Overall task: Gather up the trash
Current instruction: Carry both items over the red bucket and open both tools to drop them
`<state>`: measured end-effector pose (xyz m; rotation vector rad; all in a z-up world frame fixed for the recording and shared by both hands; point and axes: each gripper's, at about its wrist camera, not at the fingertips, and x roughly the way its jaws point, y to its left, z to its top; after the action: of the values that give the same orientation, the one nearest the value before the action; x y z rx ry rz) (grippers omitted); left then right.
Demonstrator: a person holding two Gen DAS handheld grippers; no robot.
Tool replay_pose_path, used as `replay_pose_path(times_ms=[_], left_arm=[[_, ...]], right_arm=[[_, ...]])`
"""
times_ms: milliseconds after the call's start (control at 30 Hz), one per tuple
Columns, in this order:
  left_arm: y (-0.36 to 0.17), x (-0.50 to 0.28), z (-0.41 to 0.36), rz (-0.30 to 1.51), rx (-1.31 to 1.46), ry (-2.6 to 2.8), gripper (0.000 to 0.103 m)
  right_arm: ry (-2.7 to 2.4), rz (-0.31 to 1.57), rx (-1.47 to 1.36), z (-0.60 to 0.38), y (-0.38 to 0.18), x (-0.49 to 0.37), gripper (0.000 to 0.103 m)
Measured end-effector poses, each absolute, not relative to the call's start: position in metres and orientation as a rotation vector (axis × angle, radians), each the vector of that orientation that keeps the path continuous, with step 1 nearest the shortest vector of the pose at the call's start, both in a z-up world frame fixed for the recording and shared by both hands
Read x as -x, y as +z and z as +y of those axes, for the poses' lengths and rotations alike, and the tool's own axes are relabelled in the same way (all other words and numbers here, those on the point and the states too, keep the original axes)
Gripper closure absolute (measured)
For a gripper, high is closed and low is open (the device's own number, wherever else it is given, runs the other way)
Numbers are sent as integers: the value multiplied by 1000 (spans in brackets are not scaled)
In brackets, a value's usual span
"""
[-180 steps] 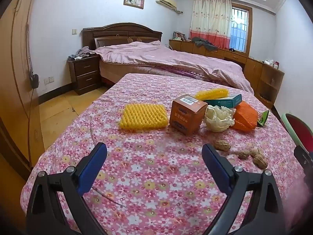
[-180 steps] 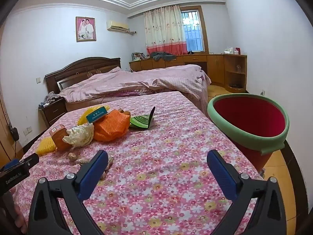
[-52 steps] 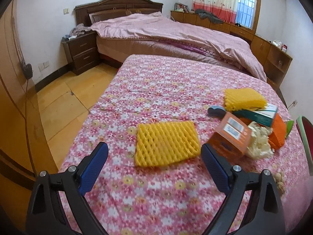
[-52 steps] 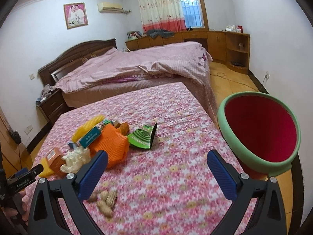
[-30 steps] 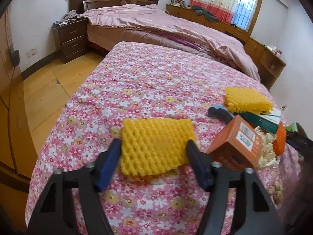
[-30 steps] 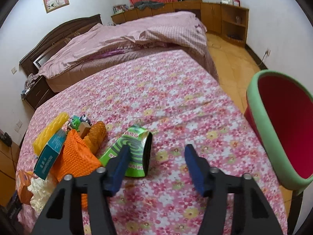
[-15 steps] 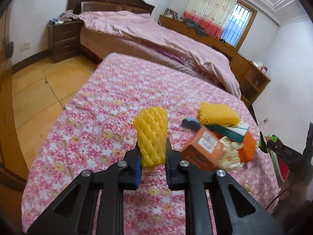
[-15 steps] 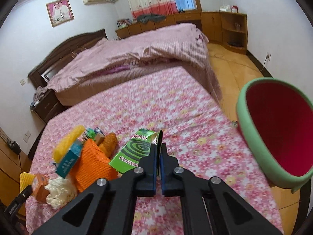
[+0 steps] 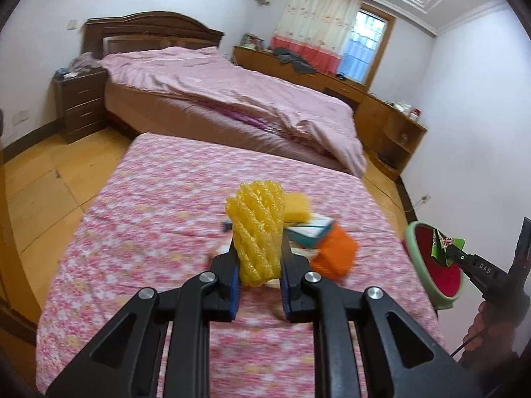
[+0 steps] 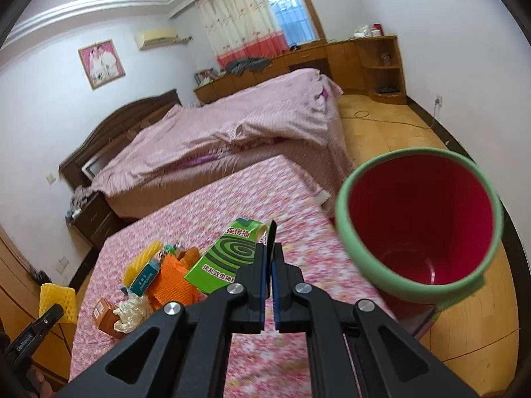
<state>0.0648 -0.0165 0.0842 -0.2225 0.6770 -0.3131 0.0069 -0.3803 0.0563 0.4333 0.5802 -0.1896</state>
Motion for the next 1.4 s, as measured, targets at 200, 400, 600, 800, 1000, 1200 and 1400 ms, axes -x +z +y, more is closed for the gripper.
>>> replay_pose_path(times_ms=[200,400,600,800,1000,1200,1400], left_arm=[[96,-67,-67,700,194,-421,85],[100,-70,-130,720,134,-540,85],[97,-76,-199,737,77,-655,85],[80,-89,-266,771,17,-758,85],[58,-94,-322,835,-23,-830,85],[39,-95,-356,876,-86,-859,85],[31,-95,-373,882,-130,-879,81]], right_arm=[[-244,537,-471,-417,65,25,99],[-307,515,-517,-452,61,45,99],[-368,509,-560,-485,52,56,99],[-424,525,-579,-513,37,59,99],[-465,550,-574,-532,24,59,98],[-488,585,-583,-546,7,55,97],[-496,614,-602,-556,-7,51,95]])
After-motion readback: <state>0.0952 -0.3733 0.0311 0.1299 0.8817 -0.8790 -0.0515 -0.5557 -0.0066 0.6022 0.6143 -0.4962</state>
